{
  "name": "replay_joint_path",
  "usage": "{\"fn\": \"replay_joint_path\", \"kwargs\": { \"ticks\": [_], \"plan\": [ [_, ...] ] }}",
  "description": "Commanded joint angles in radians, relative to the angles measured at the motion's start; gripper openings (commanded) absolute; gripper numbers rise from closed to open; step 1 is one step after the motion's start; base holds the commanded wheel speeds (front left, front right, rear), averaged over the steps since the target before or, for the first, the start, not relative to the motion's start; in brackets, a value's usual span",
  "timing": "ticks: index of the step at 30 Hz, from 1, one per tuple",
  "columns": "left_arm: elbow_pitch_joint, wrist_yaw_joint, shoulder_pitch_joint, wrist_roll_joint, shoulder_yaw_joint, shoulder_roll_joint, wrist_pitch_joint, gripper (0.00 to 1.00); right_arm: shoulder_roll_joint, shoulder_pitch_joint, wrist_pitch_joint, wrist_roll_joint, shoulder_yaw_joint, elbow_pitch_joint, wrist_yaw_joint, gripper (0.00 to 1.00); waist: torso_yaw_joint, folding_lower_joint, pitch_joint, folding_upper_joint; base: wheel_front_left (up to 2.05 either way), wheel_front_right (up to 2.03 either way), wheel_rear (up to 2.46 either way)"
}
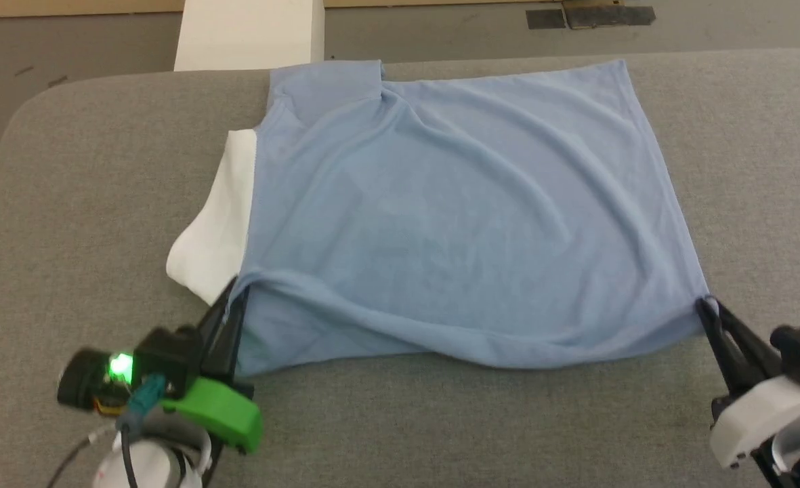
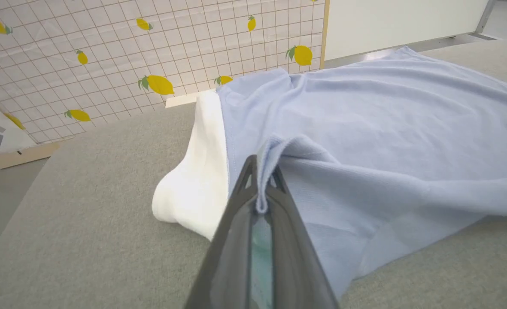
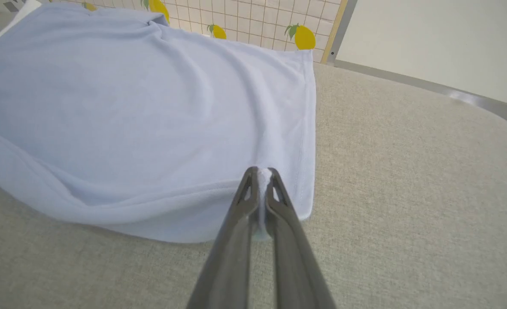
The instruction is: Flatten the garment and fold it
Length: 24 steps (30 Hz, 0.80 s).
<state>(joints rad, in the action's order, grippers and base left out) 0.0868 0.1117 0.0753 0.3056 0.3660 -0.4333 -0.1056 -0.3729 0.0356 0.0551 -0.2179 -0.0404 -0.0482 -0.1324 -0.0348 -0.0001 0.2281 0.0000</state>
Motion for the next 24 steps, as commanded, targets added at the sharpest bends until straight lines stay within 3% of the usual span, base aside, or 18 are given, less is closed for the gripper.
{"fn": "replay_joint_path", "kwargs": {
  "ticks": [1,12,24],
  "plan": [
    [-0.002,-0.017,0.055,-0.017,0.001,-0.017,0.013,0.0,-0.016,-0.042,0.006,0.002,-0.012,-0.004,0.002,0.0,-0.01,0.0001,0.018,0.0,0.0,0.0,0.0],
    [-0.104,-0.175,0.335,0.044,0.003,-0.096,0.181,0.0,-0.108,-0.315,0.101,-0.058,-0.077,0.096,0.002,0.0,-0.03,0.0001,0.133,0.0,0.0,0.0,0.0],
    [-0.324,-0.223,0.489,0.181,0.022,-0.11,0.417,0.0,-0.116,-0.548,0.241,-0.162,-0.151,0.328,0.002,0.0,-0.034,0.0001,0.237,0.0,0.0,0.0,0.0]
  ]
}}
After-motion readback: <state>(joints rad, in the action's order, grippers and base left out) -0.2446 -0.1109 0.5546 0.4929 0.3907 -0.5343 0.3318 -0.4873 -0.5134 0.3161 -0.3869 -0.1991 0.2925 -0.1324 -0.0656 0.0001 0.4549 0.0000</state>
